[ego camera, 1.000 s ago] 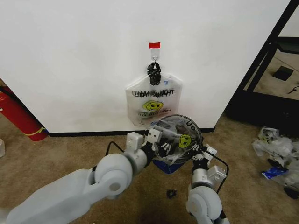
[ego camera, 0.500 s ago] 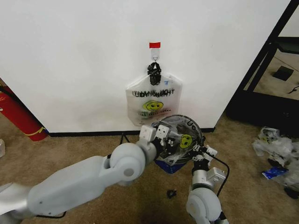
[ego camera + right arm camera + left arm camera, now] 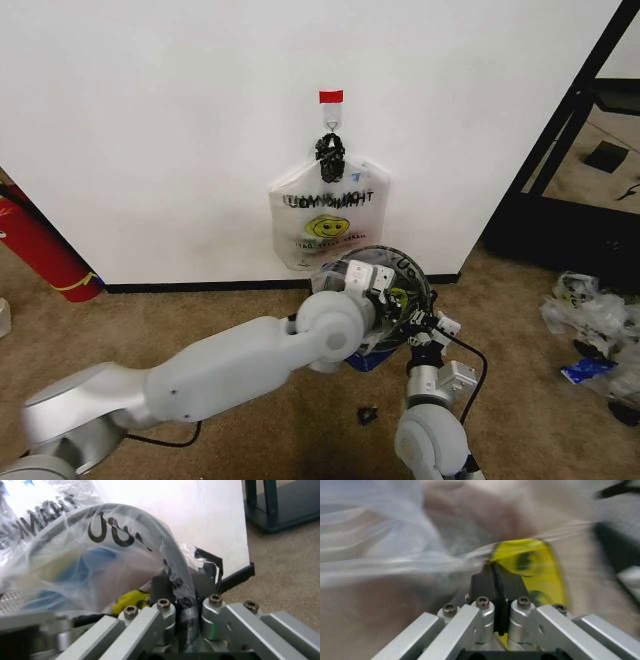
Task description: Pick up the garbage bag from the wall and place it over the trash bin.
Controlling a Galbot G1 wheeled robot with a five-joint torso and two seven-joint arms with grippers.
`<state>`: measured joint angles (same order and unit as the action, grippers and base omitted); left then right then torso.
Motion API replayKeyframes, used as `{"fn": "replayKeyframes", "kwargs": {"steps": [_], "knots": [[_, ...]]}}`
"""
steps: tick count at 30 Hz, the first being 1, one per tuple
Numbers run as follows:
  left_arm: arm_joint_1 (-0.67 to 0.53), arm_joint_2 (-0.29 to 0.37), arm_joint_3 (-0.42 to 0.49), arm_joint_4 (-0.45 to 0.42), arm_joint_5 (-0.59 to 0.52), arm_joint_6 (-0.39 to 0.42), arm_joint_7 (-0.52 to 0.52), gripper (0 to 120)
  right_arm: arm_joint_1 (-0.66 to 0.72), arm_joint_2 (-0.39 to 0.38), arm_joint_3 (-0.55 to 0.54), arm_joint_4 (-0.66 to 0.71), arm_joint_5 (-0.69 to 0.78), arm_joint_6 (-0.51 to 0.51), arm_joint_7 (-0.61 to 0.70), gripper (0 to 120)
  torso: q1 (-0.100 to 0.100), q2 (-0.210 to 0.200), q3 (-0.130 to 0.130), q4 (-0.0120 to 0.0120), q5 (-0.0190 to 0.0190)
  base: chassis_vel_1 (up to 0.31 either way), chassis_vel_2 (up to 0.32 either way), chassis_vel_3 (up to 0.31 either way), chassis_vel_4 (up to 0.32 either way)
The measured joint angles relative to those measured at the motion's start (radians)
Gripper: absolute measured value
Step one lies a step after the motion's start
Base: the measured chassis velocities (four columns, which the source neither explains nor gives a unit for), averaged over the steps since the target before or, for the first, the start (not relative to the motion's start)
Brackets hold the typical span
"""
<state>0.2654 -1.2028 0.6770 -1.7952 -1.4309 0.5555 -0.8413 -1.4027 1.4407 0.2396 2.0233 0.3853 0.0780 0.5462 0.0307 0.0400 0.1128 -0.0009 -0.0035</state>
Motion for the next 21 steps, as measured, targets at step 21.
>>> {"fn": "replayKeyframes", "kwargs": {"steps": [21], "knots": [[-0.001, -0.011, 0.038, 0.131, 0.084, 0.028, -0.003, 0, 0.003, -0.004, -0.005, 0.000, 0.009, 0.005, -0.009, 1, 0.000, 0.000, 0.000, 0.0001, -0.0001, 0.000, 0.000, 0.000, 0.000]]}}
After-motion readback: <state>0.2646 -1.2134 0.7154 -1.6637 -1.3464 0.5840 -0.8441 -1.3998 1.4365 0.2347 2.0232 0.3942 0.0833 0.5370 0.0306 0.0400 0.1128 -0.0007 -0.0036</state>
